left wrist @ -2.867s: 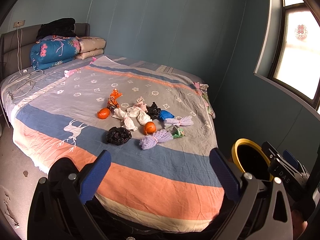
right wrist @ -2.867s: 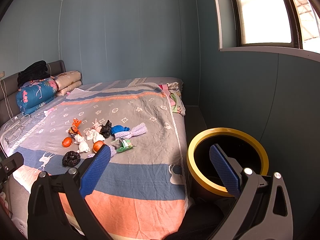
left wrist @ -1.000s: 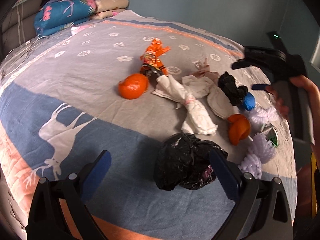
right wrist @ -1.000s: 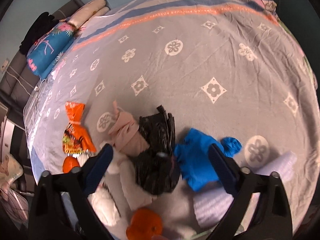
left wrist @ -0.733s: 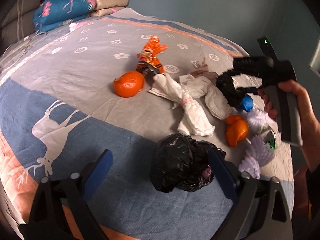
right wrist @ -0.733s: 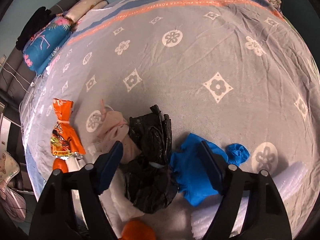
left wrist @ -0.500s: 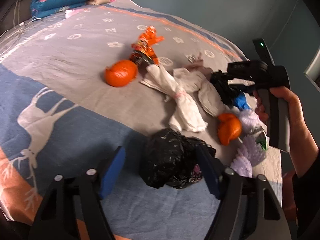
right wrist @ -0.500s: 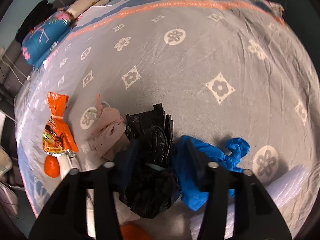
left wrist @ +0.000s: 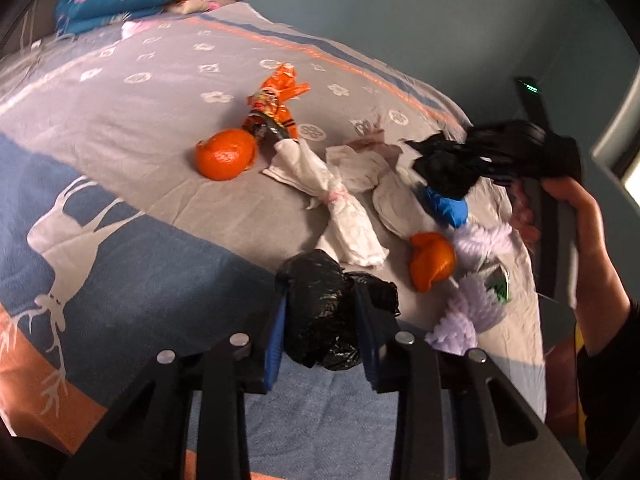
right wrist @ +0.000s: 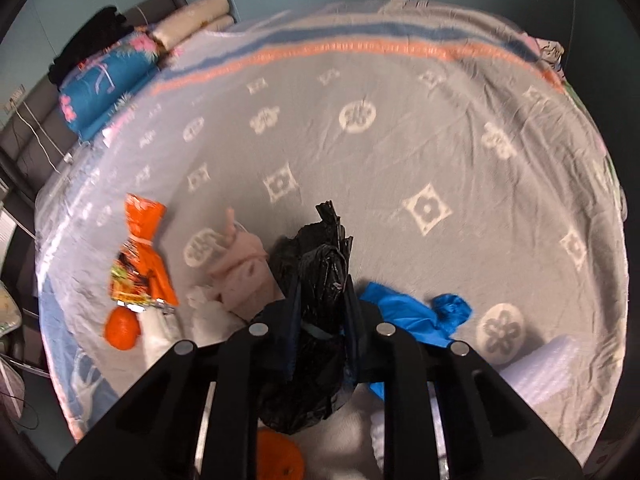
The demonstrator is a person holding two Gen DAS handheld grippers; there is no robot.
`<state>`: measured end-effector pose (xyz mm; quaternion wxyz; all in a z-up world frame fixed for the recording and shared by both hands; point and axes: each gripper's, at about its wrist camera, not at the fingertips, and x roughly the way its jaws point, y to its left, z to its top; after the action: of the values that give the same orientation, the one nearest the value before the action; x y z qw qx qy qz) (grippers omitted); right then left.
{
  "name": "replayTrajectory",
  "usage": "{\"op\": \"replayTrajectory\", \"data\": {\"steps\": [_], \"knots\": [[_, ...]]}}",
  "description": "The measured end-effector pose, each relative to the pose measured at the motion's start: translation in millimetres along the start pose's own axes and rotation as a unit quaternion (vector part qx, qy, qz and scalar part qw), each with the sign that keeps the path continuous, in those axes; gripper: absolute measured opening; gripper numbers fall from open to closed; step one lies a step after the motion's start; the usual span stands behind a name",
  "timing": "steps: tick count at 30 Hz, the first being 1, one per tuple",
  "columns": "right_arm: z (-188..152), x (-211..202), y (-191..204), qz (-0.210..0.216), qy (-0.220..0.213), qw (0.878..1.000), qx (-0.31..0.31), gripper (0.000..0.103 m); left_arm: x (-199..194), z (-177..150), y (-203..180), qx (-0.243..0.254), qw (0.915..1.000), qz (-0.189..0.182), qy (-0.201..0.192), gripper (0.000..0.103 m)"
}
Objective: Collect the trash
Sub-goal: 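Carry both black bags in both tools over the yellow-rimmed bin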
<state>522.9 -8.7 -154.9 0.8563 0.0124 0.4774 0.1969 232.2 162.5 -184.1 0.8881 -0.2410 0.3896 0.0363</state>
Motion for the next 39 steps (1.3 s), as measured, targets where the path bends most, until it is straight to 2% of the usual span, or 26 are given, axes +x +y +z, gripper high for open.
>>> {"op": "replayTrajectory", "data": {"steps": [5,9,15,22,28,30,34,37,39], "knots": [[2,-38,-5,0.032,-0.025,0.999,0.018,0.018,-14,1,3,-0.008,0.9994,-0.017,-0.028,0.030],[-1,-68,-8,0.055,-0.042,0.997,0.030,0.018,-19,2,0,-0.002,0.9990,-0.017,-0.042,0.030],[-28,-112,-11,0.077,-0.049,0.995,0.027,0.018,-31,2,3,-0.007,0.9977,-0.021,-0.063,0.030],[-87,-165,-24,0.092,-0.055,0.994,0.023,0.018,-40,-6,6,-0.006,0.9971,-0.003,-0.075,0.030],[-152,-220,-46,0.099,-0.072,0.992,0.025,0.018,-57,-21,6,-0.014,0.9960,0.014,-0.087,0.030],[-176,-240,-52,0.094,-0.078,0.992,0.019,0.018,-67,-25,0,-0.013,0.9956,0.009,-0.092,0.030],[-221,-275,-65,0.077,-0.089,0.993,0.014,0.018,-86,-35,-24,0.010,0.9952,0.003,-0.097,0.030],[-253,-306,-81,0.069,-0.110,0.991,0.036,0.018,-94,-41,-49,0.039,0.9949,-0.002,-0.093,0.030],[-266,-322,-91,0.071,-0.122,0.989,0.053,0.018,-99,-44,-67,0.049,0.9952,-0.023,-0.082,0.030]]}}
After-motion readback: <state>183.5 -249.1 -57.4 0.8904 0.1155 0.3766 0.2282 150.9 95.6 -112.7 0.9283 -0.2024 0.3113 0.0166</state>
